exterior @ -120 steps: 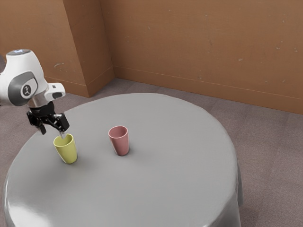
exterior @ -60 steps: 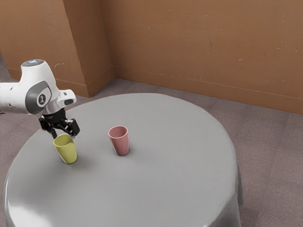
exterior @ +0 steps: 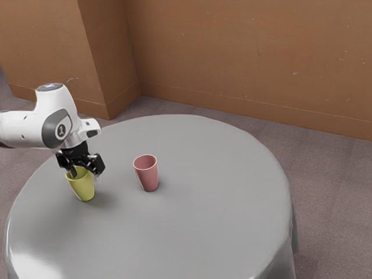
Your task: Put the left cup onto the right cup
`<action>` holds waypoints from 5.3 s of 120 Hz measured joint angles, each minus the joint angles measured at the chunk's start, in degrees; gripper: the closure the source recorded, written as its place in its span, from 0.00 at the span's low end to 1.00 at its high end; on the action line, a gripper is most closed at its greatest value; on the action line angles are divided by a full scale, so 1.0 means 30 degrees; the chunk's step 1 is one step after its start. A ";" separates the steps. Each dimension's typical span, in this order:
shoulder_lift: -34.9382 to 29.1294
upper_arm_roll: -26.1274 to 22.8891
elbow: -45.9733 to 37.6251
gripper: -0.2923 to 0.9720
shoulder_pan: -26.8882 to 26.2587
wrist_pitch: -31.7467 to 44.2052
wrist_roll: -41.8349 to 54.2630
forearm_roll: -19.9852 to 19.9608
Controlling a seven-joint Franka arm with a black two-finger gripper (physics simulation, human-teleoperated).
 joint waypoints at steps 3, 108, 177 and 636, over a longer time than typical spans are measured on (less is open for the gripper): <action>0.0057 0.0000 -0.0002 0.25 -0.0027 0.0053 0.0002 -0.0037; 0.0864 0.0029 -0.0032 0.66 -0.0048 0.1019 -0.0052 -0.0284; 0.0647 0.0037 -0.0066 0.85 -0.0202 0.0881 -0.0451 -0.0318; 0.5251 -0.3388 1.1085 0.85 -0.2740 -0.6054 -0.5621 0.1911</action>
